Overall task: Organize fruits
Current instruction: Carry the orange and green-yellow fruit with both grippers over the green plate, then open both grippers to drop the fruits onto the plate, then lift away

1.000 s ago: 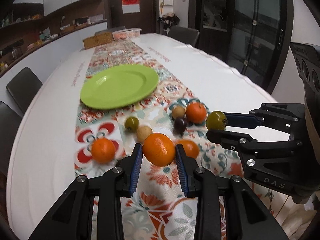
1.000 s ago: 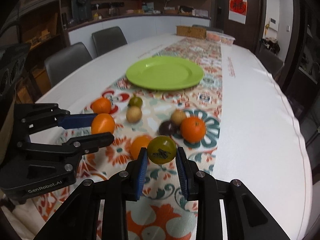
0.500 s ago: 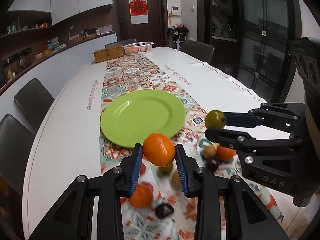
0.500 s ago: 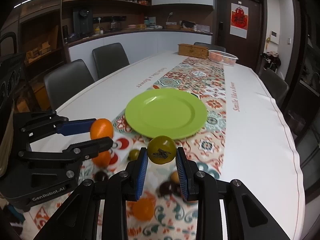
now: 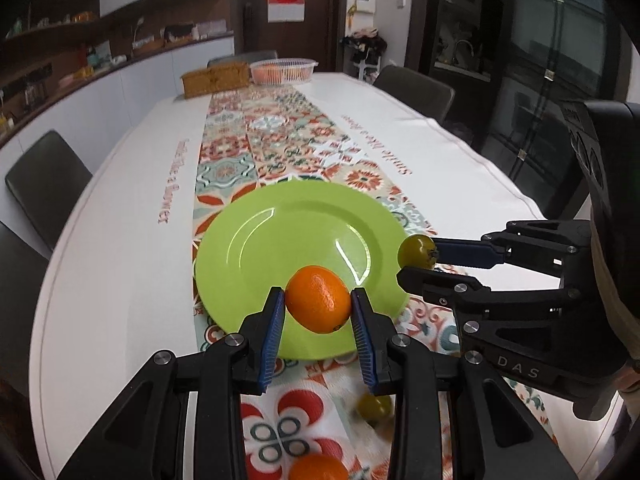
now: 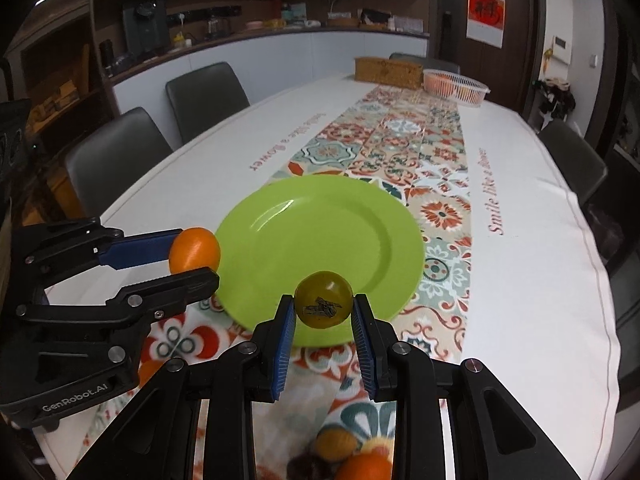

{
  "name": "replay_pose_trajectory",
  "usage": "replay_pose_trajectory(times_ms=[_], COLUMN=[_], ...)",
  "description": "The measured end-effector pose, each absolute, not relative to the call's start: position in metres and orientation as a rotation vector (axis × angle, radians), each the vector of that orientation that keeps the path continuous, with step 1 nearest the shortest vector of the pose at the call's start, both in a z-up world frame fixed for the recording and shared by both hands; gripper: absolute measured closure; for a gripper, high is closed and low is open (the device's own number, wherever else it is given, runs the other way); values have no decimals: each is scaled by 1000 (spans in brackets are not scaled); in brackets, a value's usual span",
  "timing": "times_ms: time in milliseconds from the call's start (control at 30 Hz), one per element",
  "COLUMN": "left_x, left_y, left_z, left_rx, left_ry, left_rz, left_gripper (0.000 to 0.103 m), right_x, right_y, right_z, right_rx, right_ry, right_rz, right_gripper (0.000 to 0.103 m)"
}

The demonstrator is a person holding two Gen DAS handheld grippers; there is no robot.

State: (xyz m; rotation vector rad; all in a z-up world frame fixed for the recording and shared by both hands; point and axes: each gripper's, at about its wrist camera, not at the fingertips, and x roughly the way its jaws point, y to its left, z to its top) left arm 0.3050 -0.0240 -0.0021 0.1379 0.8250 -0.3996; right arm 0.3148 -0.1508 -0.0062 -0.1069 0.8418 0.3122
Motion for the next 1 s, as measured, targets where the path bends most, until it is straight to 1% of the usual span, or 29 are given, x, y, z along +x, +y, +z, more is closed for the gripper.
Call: replay_pose_trajectory(times_ms=[300, 433, 667, 767, 833, 867, 1000], left_x=[348, 361, 368, 366, 362, 361, 347], left_y=[-26, -27, -26, -27, -25, -24, -16], left_z=[-31, -39, -44, -39, -34, -32, -20], left_rx=[156, 146, 161, 178, 173, 170, 157], left_ry=[937, 973, 987, 968, 952, 947, 926], left_rz=[-370, -357, -330, -324, -325, -324, -304], left_gripper=[70, 69, 69, 61, 54, 54, 48], right_x=[357, 371, 382, 379, 376, 375, 364], right_y=[-144, -145, -149, -151, -154, -155, -160], right_z=[-33, -41, -47, -47, -46, -45, -38], right_rx=[-141, -113, -97, -97, -90, -87, -79], right_ry=[942, 980, 1005, 995, 989, 987, 968], right_rz=[302, 299, 285, 278, 273, 272, 252], right_gripper=[73, 73, 73, 72, 71, 68, 68])
